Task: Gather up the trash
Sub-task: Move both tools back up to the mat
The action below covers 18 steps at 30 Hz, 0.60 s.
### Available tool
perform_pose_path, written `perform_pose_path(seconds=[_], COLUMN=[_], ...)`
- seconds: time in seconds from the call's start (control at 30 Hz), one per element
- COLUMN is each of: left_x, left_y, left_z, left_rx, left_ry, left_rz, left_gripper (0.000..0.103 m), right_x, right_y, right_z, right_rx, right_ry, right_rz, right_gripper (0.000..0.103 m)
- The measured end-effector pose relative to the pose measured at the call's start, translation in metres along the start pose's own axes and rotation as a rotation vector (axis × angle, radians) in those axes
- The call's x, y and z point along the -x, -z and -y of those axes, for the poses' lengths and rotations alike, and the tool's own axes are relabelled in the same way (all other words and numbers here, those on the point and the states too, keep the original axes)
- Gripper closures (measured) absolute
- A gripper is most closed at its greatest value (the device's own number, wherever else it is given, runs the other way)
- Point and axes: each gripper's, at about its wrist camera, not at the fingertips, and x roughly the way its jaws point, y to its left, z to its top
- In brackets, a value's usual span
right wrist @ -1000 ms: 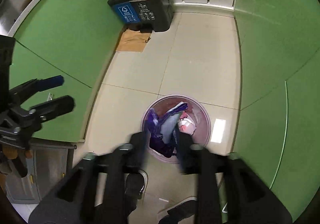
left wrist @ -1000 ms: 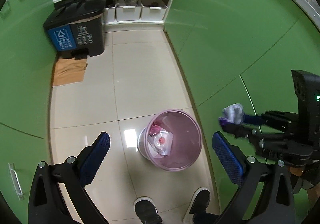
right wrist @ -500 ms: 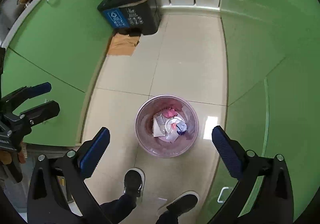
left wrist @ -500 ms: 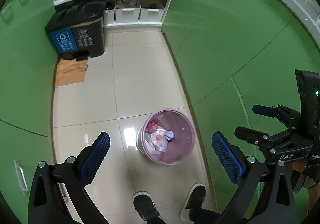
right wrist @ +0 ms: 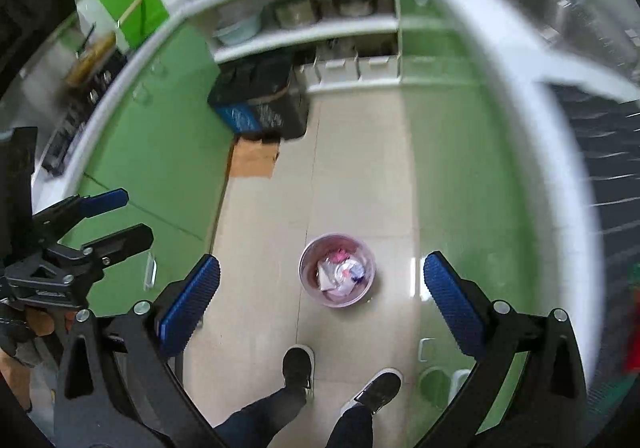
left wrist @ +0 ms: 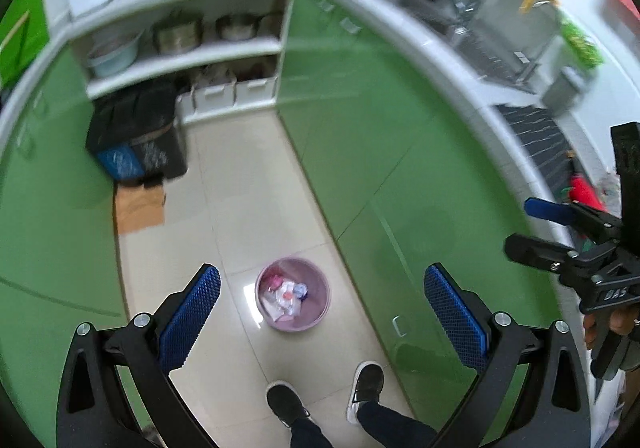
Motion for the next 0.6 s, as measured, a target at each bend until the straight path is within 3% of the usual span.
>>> perform_pose_path(seconds=[0.23, 0.6], left_x=[0.046, 0.041], left_y=[-0.043, -0.075], left_z=[0.056, 0.175], left_rx=[-0.114, -0.286], left_ry=[0.043, 0.172], left_rz=[0.057, 0.073], left_gripper=[0.005, 0.005], right_x=[0.106, 0.201], right_y=[0.005, 0.067], right_z=[0.046, 0.169], right_rx=[-0.112, -0.301], right_ry=[0.104, 0.273], right_rz=[0.131, 0.216], right_gripper=[0.003, 0.003])
